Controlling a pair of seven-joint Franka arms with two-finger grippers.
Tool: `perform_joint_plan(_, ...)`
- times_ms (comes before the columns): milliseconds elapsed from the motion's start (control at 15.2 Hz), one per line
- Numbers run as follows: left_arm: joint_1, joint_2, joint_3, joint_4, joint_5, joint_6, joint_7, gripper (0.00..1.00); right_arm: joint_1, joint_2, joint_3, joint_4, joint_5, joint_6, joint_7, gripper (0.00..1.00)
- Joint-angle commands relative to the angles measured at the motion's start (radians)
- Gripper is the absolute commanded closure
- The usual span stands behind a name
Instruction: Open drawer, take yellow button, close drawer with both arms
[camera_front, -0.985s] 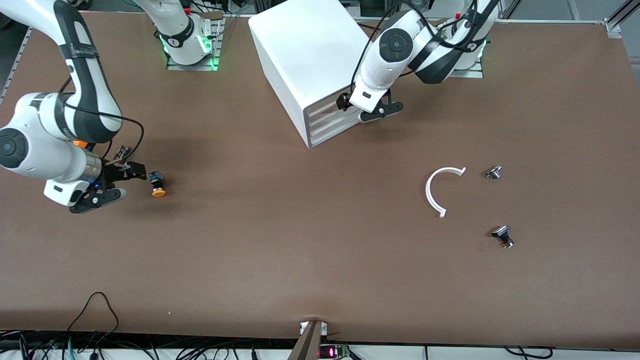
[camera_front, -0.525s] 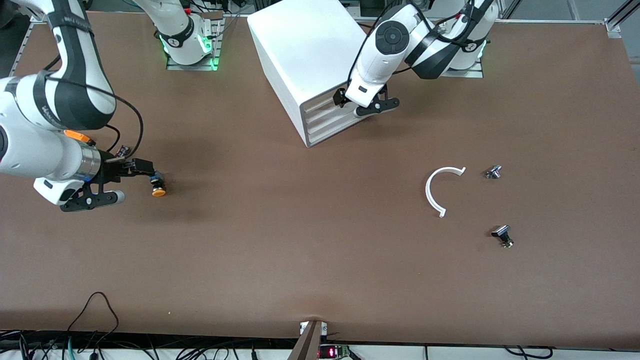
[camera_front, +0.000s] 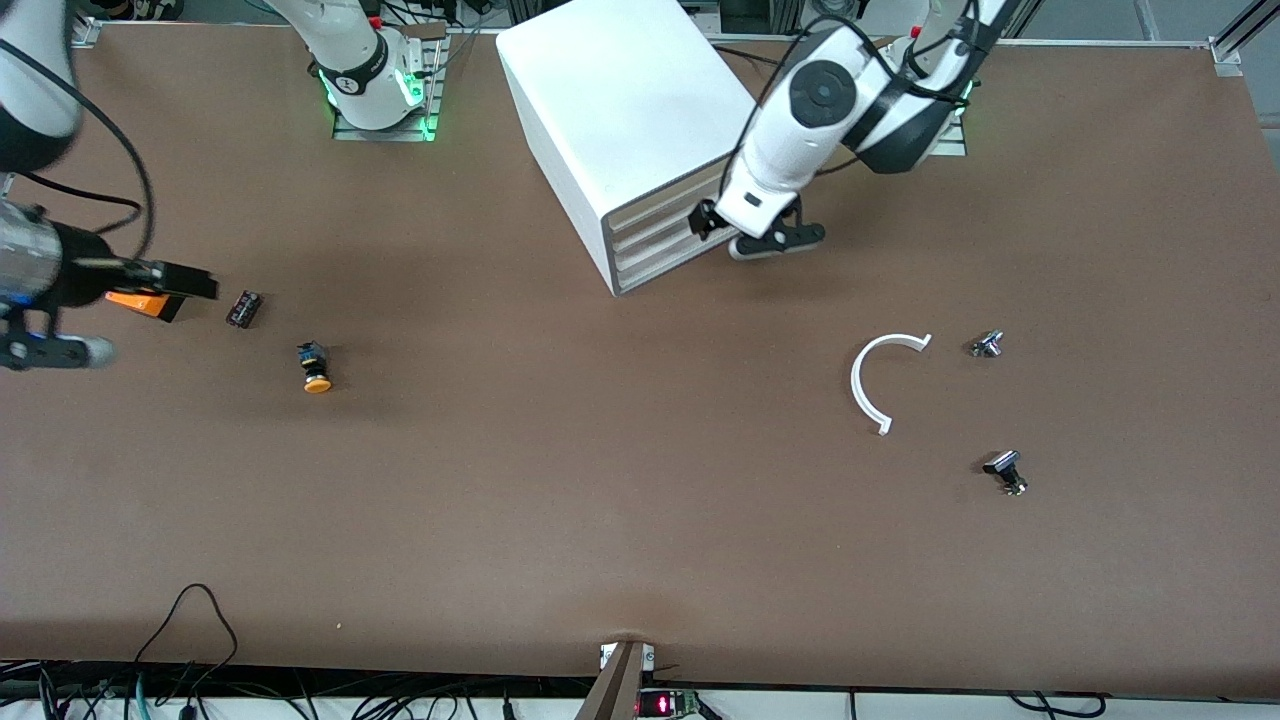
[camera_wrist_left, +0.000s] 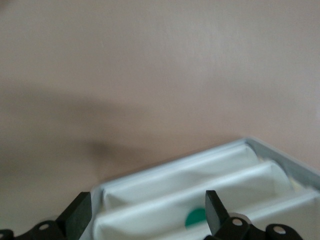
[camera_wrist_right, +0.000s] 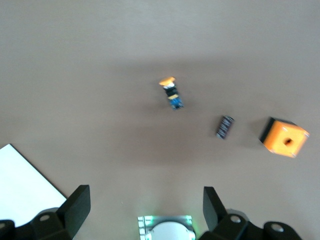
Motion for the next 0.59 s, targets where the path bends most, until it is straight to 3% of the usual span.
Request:
perform_joint_plan(0, 0.017, -0.034, 0.128, 0.04, 0.031, -0.012, 0.143, 0.0, 0.002, -0.03, -0.043, 0.045, -0.034, -0.033, 0.014, 0.0)
perform_joint_plan(328, 0.023, -0.061, 0.384, 0.107, 0.032, -0.104, 0.566, 0.0, 0.002, -0.197, -0.043, -0.183, -0.048, 0.108, 0.014, 0.0)
perform_joint_plan(525, 0.023, -0.071, 0.529, 0.231, 0.034, -0.289, 0.821, 0.0, 0.002, -0.248, -0.041, -0.253, -0.038, 0.144, -0.005, 0.0)
